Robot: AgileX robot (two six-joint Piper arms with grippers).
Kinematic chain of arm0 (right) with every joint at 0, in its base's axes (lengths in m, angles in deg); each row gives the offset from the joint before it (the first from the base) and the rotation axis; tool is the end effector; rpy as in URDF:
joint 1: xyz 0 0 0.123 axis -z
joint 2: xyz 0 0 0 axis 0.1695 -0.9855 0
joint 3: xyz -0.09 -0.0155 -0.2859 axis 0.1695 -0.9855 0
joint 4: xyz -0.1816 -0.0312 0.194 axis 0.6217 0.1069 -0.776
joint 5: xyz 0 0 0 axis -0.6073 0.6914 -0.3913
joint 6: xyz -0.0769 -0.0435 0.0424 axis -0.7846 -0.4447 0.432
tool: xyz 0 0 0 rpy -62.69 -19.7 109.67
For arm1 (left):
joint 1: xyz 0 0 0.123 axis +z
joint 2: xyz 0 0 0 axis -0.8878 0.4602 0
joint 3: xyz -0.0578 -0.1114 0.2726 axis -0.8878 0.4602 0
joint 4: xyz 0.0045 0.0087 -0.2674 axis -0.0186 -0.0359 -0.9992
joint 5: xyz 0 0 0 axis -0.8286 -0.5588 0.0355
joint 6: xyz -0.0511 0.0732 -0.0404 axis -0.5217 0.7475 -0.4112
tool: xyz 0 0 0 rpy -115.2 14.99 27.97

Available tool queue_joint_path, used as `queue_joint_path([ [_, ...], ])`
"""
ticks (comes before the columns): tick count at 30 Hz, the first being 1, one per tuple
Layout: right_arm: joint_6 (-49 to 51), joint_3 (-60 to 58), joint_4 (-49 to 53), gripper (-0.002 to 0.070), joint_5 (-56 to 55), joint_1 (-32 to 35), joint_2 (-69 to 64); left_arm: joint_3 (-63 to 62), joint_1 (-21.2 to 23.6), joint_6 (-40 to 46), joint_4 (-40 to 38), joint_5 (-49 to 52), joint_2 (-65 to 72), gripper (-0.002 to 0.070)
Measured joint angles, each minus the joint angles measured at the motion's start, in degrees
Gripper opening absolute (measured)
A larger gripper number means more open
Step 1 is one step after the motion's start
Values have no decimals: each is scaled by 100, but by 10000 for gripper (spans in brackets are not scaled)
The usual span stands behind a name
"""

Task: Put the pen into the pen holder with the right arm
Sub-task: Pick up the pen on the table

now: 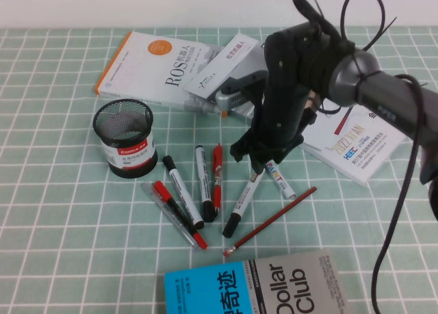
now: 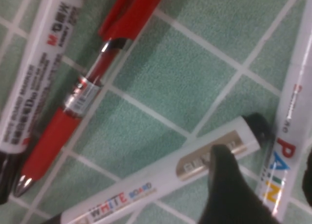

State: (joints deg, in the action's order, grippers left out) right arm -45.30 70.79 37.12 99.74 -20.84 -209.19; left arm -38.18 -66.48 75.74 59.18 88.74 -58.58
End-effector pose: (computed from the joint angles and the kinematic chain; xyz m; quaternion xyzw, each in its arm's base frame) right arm 0.4323 0.2580 0.2089 -0.2849 0.9542 0.0318 0.0860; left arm 0.0595 -0.0054 0.1697 0.0170 0.8061 -0.0366 0.5904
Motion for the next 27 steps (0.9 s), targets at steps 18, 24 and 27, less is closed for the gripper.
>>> queue_joint_path([
  [18, 0, 27, 9, 300, -96, 122, -146, 0, 0, 0, 0, 0, 0, -7],
  [24, 0, 84, -84, 300, -107, 132, -207, 0, 0, 0, 0, 0, 0, -7],
  [27, 0, 106, -185, 300, -156, 145, -246, 0, 0, 0, 0, 0, 0, -7],
])
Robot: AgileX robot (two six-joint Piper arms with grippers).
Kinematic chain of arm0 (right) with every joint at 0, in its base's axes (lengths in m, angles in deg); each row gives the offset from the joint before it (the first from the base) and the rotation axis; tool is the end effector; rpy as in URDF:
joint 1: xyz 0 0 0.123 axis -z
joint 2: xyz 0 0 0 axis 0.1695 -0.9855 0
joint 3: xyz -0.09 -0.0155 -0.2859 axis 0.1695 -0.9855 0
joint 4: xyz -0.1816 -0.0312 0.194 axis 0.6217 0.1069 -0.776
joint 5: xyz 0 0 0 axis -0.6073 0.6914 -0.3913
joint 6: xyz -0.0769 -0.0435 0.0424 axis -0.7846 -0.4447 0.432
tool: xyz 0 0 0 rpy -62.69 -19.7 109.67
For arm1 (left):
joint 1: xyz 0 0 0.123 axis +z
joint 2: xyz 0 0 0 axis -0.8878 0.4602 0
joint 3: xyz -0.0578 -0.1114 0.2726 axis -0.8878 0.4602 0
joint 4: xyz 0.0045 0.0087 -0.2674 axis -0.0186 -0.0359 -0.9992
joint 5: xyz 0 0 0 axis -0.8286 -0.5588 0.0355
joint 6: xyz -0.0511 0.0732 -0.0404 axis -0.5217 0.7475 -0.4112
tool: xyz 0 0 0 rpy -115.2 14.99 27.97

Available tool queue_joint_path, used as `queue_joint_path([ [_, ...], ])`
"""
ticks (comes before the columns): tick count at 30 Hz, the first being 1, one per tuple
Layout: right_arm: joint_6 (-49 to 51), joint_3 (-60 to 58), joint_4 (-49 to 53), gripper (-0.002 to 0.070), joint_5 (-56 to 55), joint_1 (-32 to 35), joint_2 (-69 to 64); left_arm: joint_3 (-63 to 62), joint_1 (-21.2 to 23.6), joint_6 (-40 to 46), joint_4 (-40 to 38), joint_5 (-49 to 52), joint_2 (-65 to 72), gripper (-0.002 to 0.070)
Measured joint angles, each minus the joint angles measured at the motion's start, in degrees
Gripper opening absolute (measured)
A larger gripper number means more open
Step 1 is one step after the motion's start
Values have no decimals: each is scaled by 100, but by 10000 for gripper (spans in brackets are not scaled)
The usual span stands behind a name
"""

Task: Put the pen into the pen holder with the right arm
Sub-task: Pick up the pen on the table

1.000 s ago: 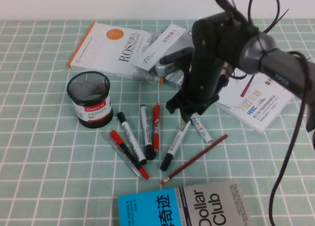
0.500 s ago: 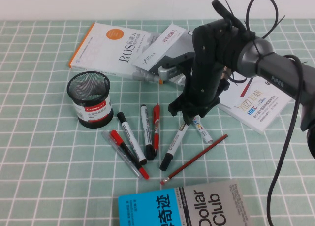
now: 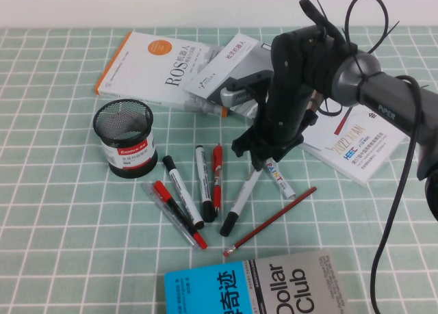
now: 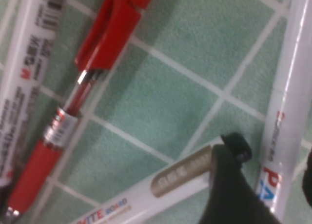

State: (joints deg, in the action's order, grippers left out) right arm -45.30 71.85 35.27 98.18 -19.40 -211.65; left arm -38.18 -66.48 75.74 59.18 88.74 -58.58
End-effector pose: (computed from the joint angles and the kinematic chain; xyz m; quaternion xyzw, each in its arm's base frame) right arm 0.4444 0.2536 0.1930 -0.2683 0.9585 0.0460 0.0842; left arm 0.0595 -0.0054 0.1697 0.0170 0.8061 -0.0366 0.5904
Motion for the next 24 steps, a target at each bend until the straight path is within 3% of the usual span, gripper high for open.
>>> queue_joint_path([
  [19, 0, 72, -40, 287, -260, 57, -178, 0, 0, 0, 0, 0, 0, -6],
  [22, -53, 79, 10, 202, -166, 57, -177, 0, 0, 0, 0, 0, 0, -6],
  [24, -78, 91, 69, 109, -107, 65, -177, 0, 0, 0, 0, 0, 0, -6],
])
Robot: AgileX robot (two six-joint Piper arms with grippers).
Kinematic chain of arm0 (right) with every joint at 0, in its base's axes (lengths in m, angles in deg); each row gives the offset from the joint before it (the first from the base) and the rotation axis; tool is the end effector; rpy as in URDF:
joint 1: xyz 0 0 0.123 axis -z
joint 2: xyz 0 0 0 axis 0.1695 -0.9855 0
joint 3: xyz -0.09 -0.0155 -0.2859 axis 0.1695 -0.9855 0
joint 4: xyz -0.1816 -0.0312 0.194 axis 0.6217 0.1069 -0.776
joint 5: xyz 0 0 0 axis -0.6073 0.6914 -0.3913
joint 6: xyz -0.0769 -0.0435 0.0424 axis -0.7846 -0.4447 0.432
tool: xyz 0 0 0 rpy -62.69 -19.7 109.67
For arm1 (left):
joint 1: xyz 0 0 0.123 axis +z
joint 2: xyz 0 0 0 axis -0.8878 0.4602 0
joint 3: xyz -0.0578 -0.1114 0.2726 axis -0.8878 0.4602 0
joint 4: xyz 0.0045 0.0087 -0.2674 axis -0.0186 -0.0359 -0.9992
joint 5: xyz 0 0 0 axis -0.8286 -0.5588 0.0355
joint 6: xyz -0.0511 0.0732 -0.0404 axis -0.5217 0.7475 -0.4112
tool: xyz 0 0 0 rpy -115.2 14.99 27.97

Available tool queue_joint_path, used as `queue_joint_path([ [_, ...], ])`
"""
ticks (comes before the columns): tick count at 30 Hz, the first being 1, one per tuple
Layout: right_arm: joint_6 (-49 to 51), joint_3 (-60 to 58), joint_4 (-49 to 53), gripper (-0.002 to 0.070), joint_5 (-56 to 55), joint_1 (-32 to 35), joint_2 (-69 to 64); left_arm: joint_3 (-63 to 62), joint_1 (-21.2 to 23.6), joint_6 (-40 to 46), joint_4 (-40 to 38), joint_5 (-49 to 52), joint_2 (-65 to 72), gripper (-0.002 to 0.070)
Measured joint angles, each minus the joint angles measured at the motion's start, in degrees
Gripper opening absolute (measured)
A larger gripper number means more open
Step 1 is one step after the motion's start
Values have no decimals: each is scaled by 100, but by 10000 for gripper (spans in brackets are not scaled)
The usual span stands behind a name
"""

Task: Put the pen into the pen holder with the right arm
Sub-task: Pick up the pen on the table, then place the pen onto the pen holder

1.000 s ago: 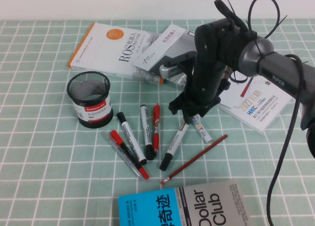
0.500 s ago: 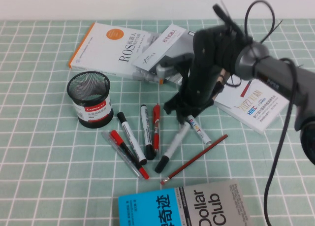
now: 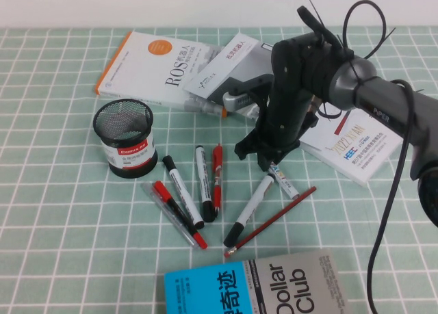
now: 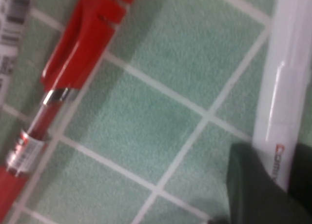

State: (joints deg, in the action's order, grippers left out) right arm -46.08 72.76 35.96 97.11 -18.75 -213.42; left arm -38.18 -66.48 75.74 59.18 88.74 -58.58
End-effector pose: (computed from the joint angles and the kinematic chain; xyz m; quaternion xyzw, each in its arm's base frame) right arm 0.4529 0.2503 0.1819 -0.2706 0.9578 0.0396 0.0878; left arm 0.0595 -0.0054 0.1697 0.0170 0.8061 -0.0366 0.5904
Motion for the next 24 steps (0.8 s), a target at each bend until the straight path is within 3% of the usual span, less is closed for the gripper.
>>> queue_joint_path([
  [7, 0, -4, 122, 117, 111, 0, 36, 0, 0, 0, 0, 0, 0, -6],
  [13, 54, -283, 237, 116, -136, 0, 968, 0, 0, 0, 0, 0, 0, -6],
  [19, -81, -1659, -325, 116, -2482, -283, 2333, 0, 0, 0, 0, 0, 0, -6],
  [24, -1065, -2985, -1602, 116, -4982, -730, 2636, 0, 0, 0, 0, 0, 0, -6],
])
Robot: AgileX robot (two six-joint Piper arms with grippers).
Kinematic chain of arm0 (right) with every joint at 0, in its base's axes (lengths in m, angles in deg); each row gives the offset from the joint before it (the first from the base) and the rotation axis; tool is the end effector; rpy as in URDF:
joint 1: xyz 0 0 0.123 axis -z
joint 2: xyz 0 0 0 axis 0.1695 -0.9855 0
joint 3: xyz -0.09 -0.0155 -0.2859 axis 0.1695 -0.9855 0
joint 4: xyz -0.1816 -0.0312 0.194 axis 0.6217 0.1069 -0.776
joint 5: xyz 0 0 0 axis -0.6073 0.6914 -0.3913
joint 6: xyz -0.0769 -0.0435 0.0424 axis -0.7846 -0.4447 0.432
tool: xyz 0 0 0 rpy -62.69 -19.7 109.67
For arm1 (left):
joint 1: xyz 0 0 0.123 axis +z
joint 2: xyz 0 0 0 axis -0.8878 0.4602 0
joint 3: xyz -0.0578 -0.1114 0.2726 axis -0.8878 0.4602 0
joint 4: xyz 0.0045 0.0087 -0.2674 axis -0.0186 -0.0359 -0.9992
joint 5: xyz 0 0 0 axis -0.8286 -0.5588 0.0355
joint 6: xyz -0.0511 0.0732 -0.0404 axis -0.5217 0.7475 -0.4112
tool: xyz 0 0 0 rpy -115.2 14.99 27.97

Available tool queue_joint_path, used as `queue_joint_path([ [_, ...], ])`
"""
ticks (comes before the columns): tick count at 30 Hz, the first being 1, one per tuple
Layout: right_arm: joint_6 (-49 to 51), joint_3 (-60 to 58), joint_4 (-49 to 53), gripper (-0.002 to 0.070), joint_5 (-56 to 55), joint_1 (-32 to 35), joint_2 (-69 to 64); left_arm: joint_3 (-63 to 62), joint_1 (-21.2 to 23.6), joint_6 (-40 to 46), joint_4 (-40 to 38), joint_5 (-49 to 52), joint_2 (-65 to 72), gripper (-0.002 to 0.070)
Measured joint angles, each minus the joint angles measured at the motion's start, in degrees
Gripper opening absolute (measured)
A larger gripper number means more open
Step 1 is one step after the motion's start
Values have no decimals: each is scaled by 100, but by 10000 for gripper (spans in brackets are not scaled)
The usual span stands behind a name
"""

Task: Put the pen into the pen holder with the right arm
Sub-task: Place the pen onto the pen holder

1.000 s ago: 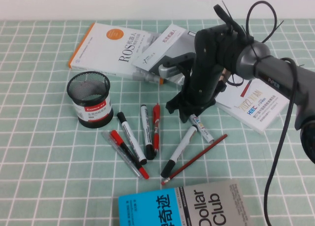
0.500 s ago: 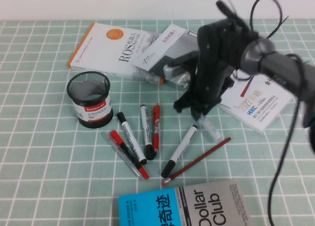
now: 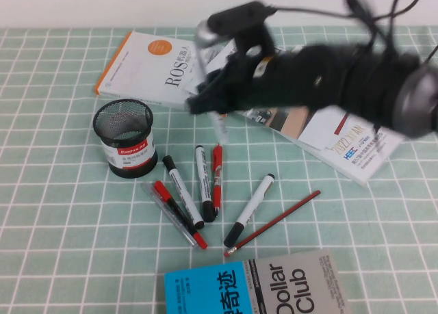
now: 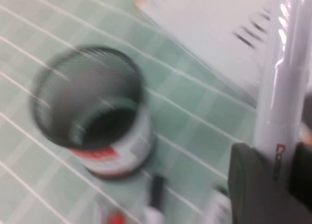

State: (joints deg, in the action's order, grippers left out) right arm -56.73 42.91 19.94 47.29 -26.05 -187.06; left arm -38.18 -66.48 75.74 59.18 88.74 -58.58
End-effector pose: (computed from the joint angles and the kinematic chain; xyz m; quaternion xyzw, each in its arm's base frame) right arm 0.3767 0.2836 0.2944 -0.2679 0.8318 0.2015 0.4424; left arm 0.0595 -0.0054 0.1697 0.0170 0.8061 -0.0366 0.5904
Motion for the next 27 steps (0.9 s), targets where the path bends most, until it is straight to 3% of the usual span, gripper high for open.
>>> queue_joint_path([
  [4, -1083, -350, -1007, 116, -1259, -476, -42, 0, 0, 0, 0, 0, 0, -6],
  [9, -1369, -358, -1245, 116, -2498, -877, -112, 0, 0, 0, 0, 0, 0, -6],
  [12, -686, -358, -745, 116, -3064, -937, -226, 0, 0, 0, 0, 0, 0, -6],
  [18, 1682, -358, 1486, 116, -4150, -937, -513, 0, 0, 0, 0, 0, 0, -6],
  [27, 2181, -358, 2014, 116, -5634, -950, -1183, 0, 0, 0, 0, 0, 0, -6],
])
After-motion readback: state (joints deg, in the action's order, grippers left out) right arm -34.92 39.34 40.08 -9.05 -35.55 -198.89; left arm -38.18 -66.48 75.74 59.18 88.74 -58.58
